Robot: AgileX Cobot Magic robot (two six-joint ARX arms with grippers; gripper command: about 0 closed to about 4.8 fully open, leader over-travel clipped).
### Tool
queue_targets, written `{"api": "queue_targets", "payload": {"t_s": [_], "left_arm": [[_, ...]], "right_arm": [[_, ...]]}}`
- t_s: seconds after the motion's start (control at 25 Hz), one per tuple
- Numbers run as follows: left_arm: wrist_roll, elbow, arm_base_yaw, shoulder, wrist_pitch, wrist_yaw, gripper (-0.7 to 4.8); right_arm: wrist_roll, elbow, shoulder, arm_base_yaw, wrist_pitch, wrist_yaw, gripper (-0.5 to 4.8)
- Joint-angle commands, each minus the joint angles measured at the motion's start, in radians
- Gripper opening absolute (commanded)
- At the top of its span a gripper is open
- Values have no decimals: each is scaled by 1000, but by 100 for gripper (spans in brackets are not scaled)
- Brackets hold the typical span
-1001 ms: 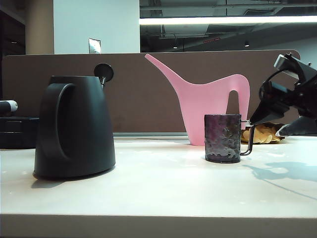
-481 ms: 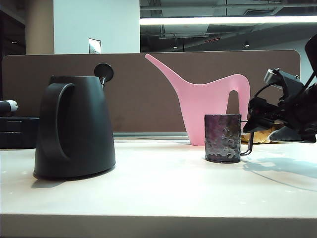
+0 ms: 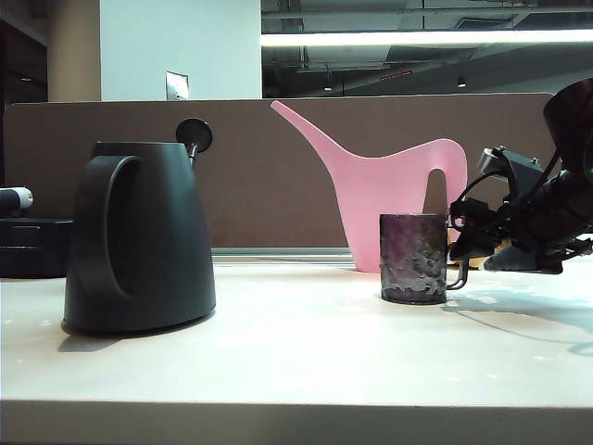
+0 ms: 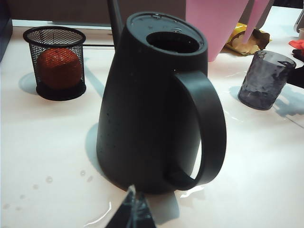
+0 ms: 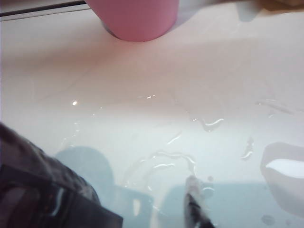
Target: Pour the water from the cup into the kettle.
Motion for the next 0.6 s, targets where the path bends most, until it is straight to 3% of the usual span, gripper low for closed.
{"api": "queue_targets", "payload": {"t_s": [0.04,0.08,0.6], "left_arm": [[5,2,0,1,13,0,-5],[5,2,0,1,13,-1,-5],[5,2,0,1,13,0,-5]], "right_arm": [[0,13,-1,1,23,-2,72],[0,13,-1,1,35,-2,-6],[0,14,-48,26,46,-2,-5]]}}
